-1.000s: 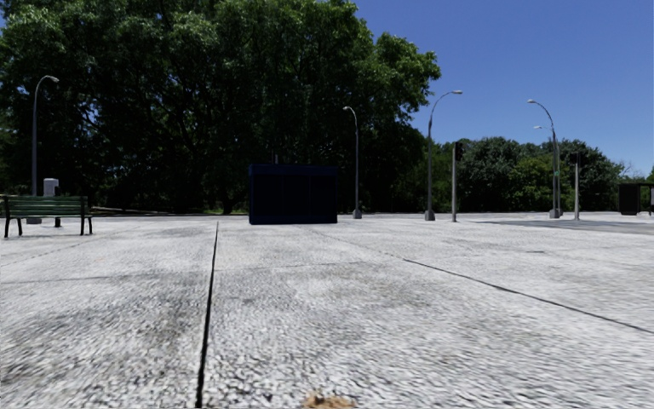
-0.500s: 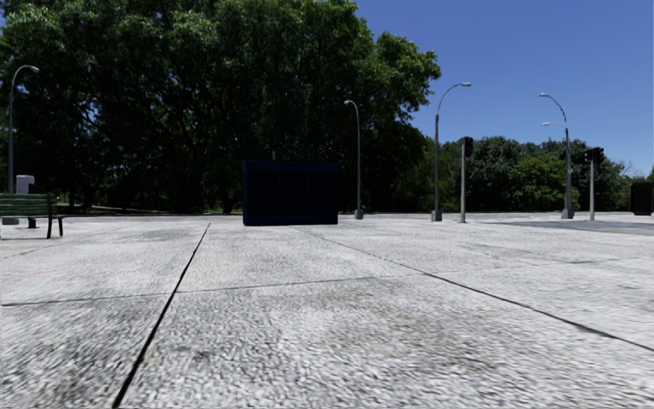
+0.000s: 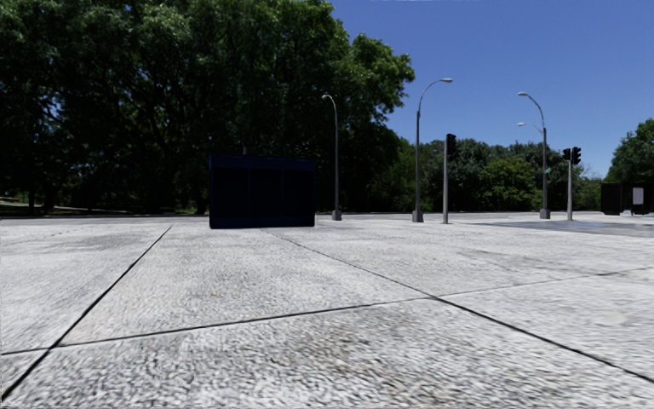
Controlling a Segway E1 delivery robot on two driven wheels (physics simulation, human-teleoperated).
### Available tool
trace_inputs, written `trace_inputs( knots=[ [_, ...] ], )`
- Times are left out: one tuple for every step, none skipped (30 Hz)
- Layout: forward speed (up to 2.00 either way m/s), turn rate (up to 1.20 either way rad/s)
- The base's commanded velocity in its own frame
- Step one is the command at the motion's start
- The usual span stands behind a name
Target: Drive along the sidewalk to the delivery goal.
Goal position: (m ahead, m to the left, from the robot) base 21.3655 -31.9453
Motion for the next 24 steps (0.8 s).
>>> trace_inputs(
  knots=[
    [1.98, 0.0],
    [1.98, 0.0],
    [1.98, 0.0],
    [1.98, 0.0],
    [1.98, 0.0],
    [1.98, 0.0],
    [1.98, 0.0],
    [1.98, 0.0],
    [1.98, 0.0],
    [1.98, 0.0],
    [1.98, 0.0],
    [1.98, 0.0],
    [1.98, 0.0],
    [1.98, 0.0],
    [1.98, 0.0],
    [1.98, 0.0],
    [1.98, 0.0],
    [1.98, 0.0],
    [1.98, 0.0],
    [1.98, 0.0],
    [1.98, 0.0],
    [1.98, 0.0],
    [1.98, 0.0],
    [1.98, -0.08]
  ],
)
